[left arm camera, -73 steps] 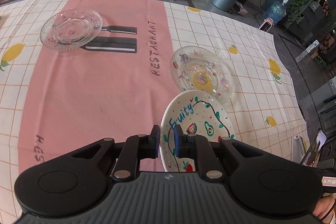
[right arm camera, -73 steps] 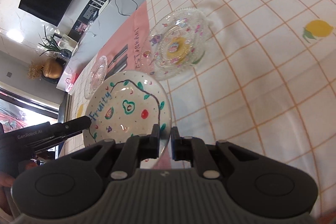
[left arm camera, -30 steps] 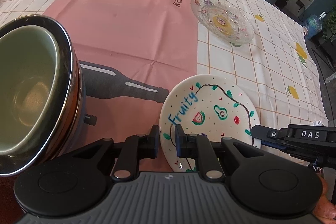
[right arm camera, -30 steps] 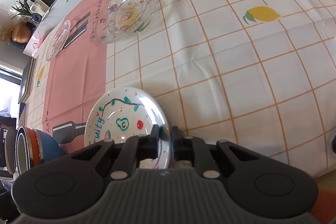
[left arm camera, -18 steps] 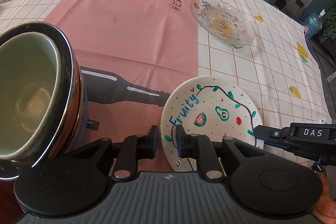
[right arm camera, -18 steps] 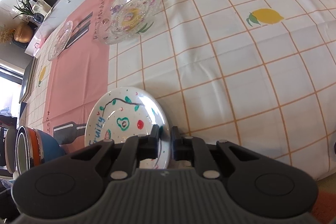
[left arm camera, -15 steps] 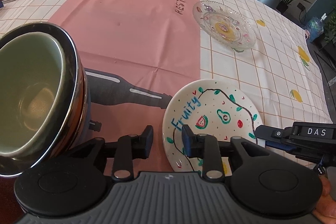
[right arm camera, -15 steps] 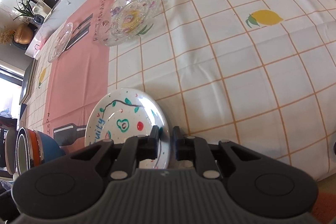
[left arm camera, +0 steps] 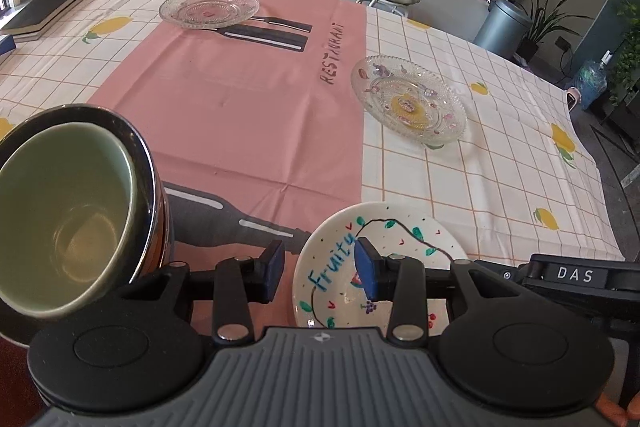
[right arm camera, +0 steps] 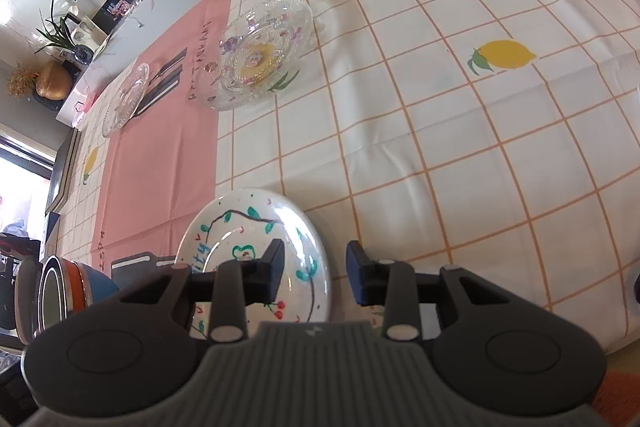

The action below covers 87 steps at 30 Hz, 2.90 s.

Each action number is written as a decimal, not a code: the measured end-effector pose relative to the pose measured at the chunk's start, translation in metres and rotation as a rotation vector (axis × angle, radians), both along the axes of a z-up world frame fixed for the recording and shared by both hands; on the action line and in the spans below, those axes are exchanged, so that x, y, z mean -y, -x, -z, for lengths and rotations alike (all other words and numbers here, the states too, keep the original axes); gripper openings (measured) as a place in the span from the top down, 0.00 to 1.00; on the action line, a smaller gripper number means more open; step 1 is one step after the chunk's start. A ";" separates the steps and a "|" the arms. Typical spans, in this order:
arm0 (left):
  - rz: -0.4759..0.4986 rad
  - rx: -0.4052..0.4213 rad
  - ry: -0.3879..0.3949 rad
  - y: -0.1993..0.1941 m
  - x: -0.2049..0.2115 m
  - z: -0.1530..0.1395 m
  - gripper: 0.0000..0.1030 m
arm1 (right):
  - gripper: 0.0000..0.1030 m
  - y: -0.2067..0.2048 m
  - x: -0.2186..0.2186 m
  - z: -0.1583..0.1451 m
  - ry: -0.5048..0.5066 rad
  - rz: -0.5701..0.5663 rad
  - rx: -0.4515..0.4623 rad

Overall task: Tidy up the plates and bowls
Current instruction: 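Open the left tool and lift it off the Fruity plate, then move the left tool to the decorated glass plate and grasp its rim, then carry the decorated glass plate with the left tool toward the Fruity plate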

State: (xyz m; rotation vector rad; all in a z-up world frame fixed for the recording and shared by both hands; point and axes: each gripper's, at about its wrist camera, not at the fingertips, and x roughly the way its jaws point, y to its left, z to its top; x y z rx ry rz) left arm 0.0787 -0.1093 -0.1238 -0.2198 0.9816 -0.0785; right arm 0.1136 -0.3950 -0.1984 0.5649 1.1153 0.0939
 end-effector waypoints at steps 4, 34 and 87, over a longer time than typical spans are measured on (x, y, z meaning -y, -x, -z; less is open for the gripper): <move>0.006 0.020 0.032 -0.010 -0.001 -0.007 0.56 | 0.67 0.001 0.000 -0.006 0.003 0.008 0.057; -0.094 0.062 0.125 -0.124 0.010 0.002 0.56 | 0.53 -0.102 -0.009 -0.014 0.196 0.109 0.332; -0.220 0.084 0.342 -0.175 -0.006 0.058 0.87 | 0.95 -0.160 0.025 0.040 -0.105 0.195 0.233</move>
